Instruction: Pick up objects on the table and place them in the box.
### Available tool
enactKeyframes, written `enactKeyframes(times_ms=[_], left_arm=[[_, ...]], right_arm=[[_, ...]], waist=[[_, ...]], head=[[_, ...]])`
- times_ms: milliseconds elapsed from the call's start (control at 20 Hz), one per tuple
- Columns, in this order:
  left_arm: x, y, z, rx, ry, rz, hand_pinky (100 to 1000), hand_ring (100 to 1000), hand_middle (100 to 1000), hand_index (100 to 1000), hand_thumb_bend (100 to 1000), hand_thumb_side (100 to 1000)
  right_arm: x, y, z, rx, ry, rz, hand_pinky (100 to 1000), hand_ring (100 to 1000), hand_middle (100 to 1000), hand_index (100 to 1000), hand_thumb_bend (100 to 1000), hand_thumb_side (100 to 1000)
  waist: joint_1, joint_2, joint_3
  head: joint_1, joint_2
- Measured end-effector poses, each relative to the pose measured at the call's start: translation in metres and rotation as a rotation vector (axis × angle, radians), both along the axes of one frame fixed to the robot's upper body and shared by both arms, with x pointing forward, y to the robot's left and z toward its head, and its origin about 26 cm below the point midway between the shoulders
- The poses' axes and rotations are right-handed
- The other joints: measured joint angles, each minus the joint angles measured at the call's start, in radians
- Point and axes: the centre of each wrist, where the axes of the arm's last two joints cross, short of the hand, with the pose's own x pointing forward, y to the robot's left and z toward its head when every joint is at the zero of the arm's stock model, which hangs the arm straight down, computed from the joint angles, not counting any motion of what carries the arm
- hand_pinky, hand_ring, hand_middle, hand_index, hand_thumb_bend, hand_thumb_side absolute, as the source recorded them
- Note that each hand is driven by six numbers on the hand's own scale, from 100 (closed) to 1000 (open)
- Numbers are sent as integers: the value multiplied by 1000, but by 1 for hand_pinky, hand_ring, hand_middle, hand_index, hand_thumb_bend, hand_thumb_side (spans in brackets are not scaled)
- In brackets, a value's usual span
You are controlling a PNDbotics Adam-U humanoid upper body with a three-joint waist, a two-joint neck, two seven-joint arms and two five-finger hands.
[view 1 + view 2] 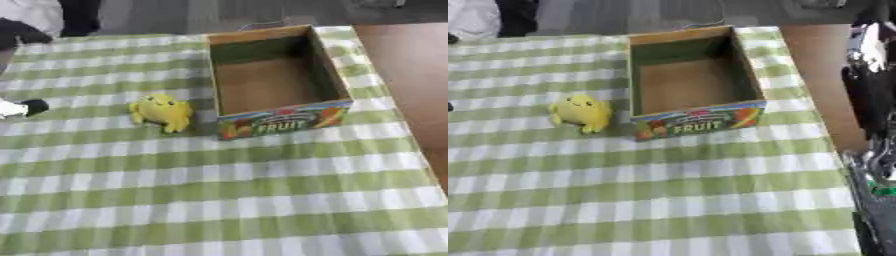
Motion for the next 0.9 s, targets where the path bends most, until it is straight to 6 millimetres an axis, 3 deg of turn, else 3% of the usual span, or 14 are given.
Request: enactKeyframes(times_ms=[450,900], left_arm=[[15,5,-10,55,111,12,878,880,838,982,549,707],[38,-17,-7,-22,108,-31,878,869,825,953,567,723]], right_arm=[[0,0,0,-5,5,6,780,827,557,870,100,589],[0,2,-1,-6,10,16,780,828,557,870,100,590]], waist=[[0,0,-1],[2,-1,-6]], head=[[15,0],[31,0]])
